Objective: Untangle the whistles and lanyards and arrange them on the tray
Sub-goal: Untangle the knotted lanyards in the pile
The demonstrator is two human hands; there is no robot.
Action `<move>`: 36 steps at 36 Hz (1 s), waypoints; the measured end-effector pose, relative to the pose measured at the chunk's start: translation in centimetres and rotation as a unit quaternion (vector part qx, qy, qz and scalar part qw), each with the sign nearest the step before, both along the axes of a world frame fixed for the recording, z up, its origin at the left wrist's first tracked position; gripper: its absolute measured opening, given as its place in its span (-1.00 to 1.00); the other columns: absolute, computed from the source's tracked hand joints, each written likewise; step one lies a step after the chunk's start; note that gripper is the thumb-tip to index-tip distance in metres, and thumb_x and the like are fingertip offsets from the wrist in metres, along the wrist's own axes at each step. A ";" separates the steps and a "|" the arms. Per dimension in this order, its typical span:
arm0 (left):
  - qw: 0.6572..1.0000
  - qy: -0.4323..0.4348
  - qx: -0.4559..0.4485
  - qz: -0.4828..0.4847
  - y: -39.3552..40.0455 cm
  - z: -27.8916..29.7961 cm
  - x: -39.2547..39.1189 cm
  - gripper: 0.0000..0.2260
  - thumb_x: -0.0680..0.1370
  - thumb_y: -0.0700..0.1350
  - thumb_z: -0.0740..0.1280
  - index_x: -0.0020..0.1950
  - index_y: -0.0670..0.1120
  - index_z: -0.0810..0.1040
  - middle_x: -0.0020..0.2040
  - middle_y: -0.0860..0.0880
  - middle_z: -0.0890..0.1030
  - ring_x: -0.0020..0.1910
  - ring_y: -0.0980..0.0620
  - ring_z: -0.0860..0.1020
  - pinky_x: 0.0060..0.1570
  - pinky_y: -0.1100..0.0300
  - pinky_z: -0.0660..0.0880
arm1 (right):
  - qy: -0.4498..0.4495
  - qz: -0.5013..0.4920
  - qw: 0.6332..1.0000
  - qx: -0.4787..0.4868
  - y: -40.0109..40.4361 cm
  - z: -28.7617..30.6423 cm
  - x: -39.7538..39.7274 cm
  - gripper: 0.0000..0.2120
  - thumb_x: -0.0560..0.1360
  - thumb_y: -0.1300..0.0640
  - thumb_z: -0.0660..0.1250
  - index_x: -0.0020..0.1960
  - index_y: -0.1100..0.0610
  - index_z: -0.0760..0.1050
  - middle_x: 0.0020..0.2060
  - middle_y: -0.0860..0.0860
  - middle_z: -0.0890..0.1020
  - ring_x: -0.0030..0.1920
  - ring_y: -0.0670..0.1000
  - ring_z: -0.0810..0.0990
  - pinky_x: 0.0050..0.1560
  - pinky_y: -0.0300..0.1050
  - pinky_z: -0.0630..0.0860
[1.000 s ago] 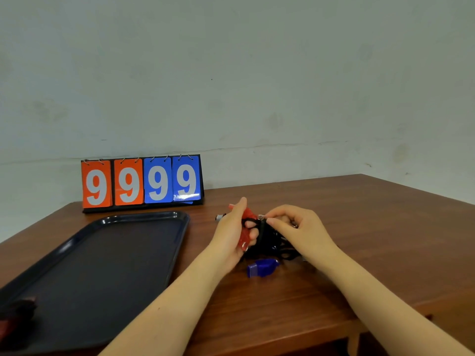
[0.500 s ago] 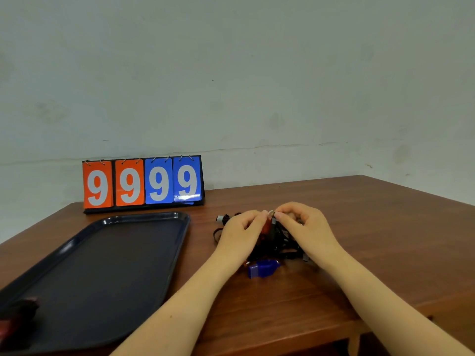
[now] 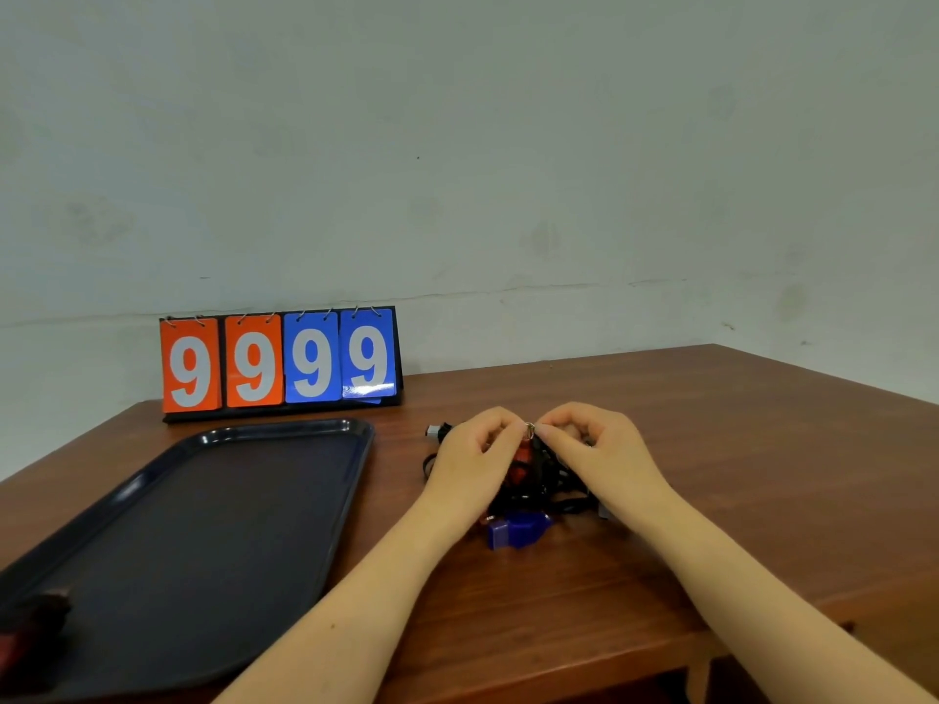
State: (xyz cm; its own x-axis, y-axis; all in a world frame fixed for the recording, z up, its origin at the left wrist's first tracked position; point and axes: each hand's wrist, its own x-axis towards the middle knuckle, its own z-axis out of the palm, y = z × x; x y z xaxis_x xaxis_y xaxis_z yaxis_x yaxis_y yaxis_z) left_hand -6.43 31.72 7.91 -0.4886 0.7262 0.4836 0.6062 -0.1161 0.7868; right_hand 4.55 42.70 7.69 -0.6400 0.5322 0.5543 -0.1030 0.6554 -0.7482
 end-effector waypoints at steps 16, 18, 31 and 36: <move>0.978 -0.172 0.086 0.081 -0.3 0.7 -0.7 -0.78 0.62 -0.12 0.21 -0.18 -0.04 0.58 -0.42 0.02 0.48 -0.49 0.17 0.40 -0.45 0.36 0.39 | -0.048 -0.007 0.994 0.101 -0.3 -0.5 -0.1 -0.85 0.52 0.16 0.35 -0.20 -0.04 0.56 -0.43 -0.01 0.51 -0.35 -0.14 0.51 -0.21 -0.44 0.41; 0.971 -0.202 0.095 0.082 -0.3 0.7 -0.7 -0.78 0.63 -0.10 0.21 -0.15 -0.04 0.59 -0.44 0.03 0.46 -0.50 0.17 0.39 -0.46 0.34 0.39 | -0.042 -0.042 0.993 0.097 0.0 -0.6 -0.3 -0.85 0.52 0.15 0.34 -0.20 -0.04 0.54 -0.46 -0.06 0.46 -0.38 -0.15 0.46 -0.27 -0.41 0.40; 0.978 -0.178 0.097 0.055 -0.5 0.7 0.1 -0.88 0.58 -0.07 0.30 0.03 0.05 0.63 -0.22 0.09 0.61 -0.35 0.21 0.49 -0.25 0.33 0.44 | -0.005 -0.093 0.991 0.091 0.5 -0.2 -0.3 -0.85 0.56 0.02 0.28 0.10 -0.12 0.53 0.01 -0.26 0.52 0.09 -0.24 0.43 0.00 -0.39 0.35; 0.981 -0.163 0.099 0.023 -0.5 0.8 0.3 -0.85 0.58 -0.10 0.31 -0.10 0.11 0.63 -0.24 0.13 0.66 -0.34 0.26 0.58 -0.34 0.40 0.48 | -0.073 -0.002 0.992 0.105 -0.5 -0.4 -0.8 -0.85 0.55 -0.03 0.29 0.10 -0.14 0.53 -0.01 -0.24 0.55 0.02 -0.23 0.48 -0.01 -0.36 0.42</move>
